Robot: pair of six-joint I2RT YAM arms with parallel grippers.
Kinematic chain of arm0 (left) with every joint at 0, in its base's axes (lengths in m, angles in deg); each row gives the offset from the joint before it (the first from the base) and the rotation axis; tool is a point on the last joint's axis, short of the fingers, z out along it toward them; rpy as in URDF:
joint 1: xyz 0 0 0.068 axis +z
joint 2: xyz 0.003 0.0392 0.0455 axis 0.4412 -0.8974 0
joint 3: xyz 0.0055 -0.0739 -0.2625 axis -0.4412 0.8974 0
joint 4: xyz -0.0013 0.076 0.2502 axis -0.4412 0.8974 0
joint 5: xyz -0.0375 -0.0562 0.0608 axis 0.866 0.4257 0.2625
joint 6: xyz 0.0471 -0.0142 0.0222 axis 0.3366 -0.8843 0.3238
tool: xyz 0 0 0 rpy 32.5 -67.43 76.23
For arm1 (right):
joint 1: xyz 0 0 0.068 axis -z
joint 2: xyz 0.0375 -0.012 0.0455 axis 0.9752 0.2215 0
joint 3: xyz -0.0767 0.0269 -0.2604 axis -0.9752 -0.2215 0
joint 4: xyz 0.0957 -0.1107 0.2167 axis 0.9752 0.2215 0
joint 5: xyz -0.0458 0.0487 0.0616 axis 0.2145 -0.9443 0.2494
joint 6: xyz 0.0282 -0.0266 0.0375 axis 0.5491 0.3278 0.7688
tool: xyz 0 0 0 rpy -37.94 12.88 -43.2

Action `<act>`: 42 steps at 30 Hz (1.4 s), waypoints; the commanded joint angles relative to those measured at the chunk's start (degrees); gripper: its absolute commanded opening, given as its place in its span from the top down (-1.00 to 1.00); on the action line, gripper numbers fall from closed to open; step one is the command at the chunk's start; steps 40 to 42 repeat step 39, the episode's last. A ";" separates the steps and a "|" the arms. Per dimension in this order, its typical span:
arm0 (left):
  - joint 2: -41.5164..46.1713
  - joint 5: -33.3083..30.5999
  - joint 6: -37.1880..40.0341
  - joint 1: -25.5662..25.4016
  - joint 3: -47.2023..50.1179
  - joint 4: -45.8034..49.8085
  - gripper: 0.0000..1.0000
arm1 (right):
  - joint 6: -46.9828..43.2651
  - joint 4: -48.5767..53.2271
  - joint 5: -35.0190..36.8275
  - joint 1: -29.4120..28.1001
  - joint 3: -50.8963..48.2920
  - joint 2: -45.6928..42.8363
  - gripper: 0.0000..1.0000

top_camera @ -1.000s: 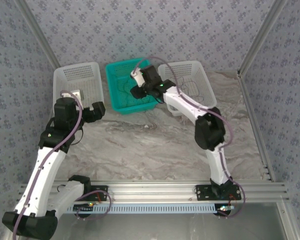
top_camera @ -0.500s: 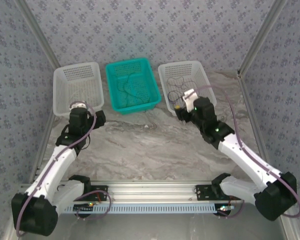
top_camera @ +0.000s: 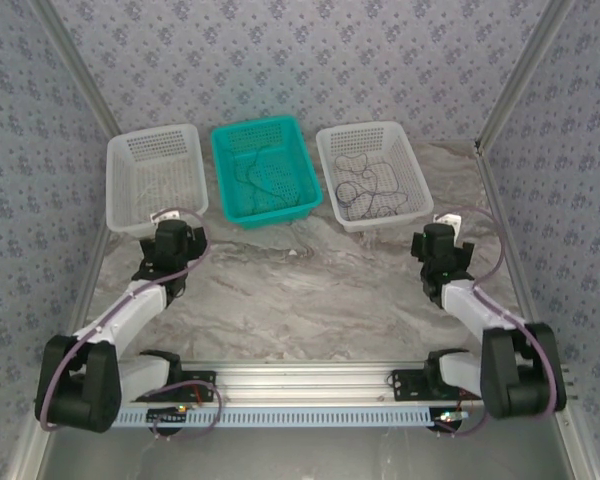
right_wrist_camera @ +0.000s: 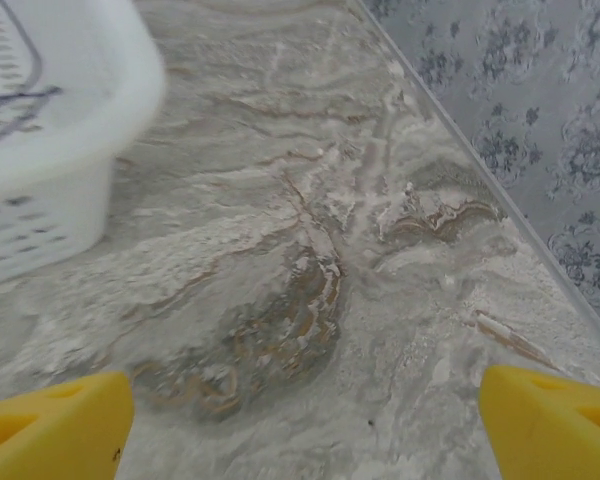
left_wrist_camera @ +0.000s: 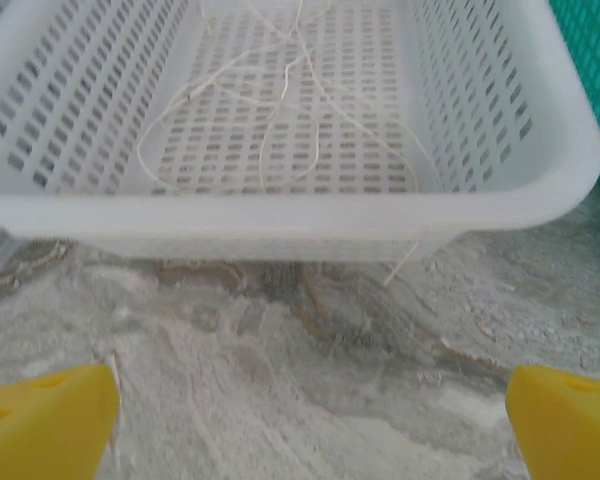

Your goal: Untangle the cables

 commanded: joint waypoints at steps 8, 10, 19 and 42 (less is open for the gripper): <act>-11.60 5.63 8.14 4.45 5.16 -26.61 -0.99 | -5.25 -23.25 -5.50 1.57 2.22 15.62 -0.95; -13.16 5.89 10.57 4.71 5.21 -29.40 -0.99 | -5.61 -29.00 -13.00 4.05 -2.04 14.22 -1.00; -23.43 18.32 10.49 10.92 6.71 -42.94 -0.99 | -6.28 -35.77 -16.91 4.99 -4.62 16.78 -1.00; -22.62 19.73 9.68 11.84 5.85 -39.86 -0.99 | -6.57 -34.01 -20.71 5.87 -4.19 16.39 -1.00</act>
